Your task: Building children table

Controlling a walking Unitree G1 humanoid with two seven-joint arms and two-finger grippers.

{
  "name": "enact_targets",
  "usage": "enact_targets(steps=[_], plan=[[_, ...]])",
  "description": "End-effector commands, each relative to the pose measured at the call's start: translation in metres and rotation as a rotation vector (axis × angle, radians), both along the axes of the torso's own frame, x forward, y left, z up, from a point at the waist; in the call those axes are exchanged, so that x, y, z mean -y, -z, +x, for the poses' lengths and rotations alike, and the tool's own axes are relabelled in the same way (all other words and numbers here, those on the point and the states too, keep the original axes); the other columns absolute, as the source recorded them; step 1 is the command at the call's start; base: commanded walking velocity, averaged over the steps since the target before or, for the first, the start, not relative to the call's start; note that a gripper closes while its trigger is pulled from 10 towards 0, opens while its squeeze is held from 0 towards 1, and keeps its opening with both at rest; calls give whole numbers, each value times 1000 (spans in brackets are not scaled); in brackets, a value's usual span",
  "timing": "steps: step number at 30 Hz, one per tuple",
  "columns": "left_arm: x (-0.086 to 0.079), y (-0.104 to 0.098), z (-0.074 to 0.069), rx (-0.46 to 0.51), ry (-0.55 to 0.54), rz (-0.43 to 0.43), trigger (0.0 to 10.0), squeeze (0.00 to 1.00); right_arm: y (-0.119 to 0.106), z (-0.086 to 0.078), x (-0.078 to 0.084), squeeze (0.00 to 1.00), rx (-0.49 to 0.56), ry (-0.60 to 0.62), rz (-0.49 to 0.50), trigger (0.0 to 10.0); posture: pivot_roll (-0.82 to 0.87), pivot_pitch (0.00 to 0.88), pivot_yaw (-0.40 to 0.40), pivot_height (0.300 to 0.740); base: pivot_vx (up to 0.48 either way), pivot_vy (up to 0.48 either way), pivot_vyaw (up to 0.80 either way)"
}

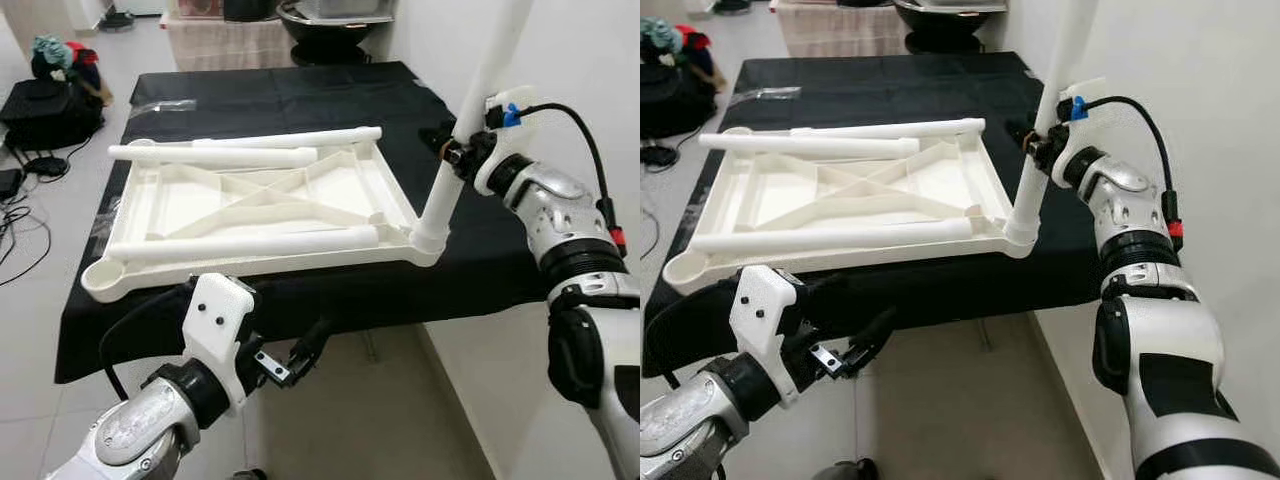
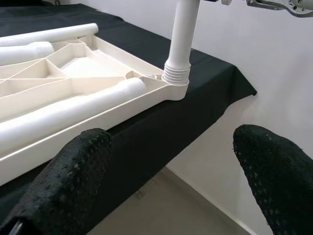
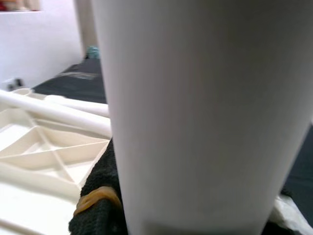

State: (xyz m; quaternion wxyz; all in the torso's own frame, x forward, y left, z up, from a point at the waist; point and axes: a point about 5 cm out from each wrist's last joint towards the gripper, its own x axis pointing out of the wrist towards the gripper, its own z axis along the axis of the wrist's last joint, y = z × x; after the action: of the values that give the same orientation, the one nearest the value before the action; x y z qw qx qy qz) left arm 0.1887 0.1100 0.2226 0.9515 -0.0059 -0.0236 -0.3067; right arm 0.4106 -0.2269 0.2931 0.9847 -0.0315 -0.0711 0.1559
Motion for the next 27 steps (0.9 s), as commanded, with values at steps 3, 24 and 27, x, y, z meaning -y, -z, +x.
enact_targets(steps=[3,24,27], plan=[[1,0,0,0,0,0,10000,0,36,1,7,0,-158,120,31,10000,153,271,-30,740,0,0,0],[2,-2,1,8,-5,-6,10000,0,28,11,-10,0,-148,449,180,10000,141,285,-41,740,0,0,0],[2,-3,2,10,-6,-6,10000,0,27,12,-12,0,-147,504,208,10000,139,287,-43,740,0,0,0]])
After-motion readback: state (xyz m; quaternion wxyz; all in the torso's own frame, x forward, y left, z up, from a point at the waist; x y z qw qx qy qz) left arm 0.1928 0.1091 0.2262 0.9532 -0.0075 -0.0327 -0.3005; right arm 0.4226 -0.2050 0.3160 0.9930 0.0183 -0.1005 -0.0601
